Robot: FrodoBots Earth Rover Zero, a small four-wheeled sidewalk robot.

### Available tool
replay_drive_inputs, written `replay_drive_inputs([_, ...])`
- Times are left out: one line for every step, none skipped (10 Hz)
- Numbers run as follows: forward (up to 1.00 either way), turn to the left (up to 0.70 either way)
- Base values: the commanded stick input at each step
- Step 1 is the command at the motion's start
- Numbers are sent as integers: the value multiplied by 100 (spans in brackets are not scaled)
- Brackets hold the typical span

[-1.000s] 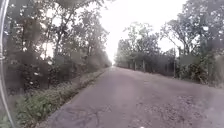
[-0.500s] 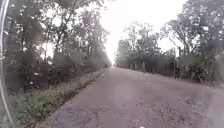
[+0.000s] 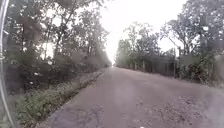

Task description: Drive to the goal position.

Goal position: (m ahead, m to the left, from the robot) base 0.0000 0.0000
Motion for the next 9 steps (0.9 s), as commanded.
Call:
replay_drive_inputs([10, 1])
replay_drive_inputs([10, 1])
replay_drive_inputs([10, 1])
replay_drive_inputs([10, 1])
replay_drive_inputs([10, 1])
replay_drive_inputs([10, 1])
replay_drive_inputs([10, 1])
replay_drive_inputs([10, 1])
replay_drive_inputs([10, 1])
